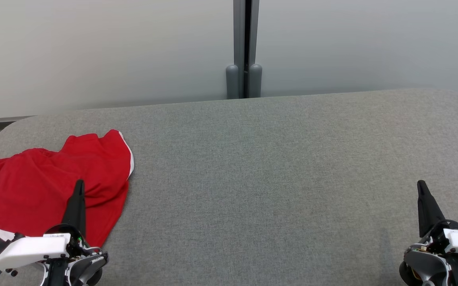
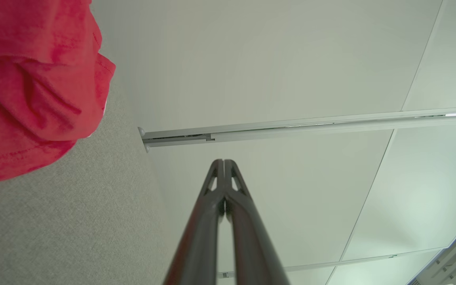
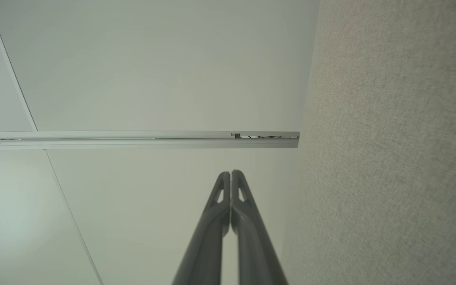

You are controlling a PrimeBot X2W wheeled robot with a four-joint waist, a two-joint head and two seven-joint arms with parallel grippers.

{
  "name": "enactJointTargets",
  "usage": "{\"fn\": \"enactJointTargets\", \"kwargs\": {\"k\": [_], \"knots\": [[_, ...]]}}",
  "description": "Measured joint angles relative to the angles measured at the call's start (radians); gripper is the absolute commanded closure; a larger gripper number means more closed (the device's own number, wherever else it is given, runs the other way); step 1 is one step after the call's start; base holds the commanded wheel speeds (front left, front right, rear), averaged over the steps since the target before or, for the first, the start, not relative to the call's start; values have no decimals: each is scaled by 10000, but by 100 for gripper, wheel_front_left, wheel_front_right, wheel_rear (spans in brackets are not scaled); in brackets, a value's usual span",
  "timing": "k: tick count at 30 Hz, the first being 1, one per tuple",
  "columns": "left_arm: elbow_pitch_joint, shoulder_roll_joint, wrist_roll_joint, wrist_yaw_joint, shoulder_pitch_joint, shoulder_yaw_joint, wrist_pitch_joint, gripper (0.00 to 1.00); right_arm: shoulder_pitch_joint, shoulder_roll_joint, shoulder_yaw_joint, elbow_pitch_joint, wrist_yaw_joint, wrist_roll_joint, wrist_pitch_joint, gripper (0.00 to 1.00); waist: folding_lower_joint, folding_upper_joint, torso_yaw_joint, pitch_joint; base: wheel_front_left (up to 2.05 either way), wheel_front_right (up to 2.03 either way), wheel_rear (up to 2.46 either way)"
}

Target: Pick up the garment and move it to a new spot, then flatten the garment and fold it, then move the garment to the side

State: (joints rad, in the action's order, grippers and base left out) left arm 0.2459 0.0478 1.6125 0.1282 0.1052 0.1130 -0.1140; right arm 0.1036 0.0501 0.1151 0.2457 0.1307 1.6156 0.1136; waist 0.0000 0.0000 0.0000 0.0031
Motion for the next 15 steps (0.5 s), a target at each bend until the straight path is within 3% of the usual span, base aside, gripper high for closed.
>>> {"fn": "enactJointTargets", "kwargs": {"k": [15], "knots": [[0,0,0,0,0,0,0,100,0,0,0,0,0,0,0,100,0,0,0,0,0,0,0]]}}
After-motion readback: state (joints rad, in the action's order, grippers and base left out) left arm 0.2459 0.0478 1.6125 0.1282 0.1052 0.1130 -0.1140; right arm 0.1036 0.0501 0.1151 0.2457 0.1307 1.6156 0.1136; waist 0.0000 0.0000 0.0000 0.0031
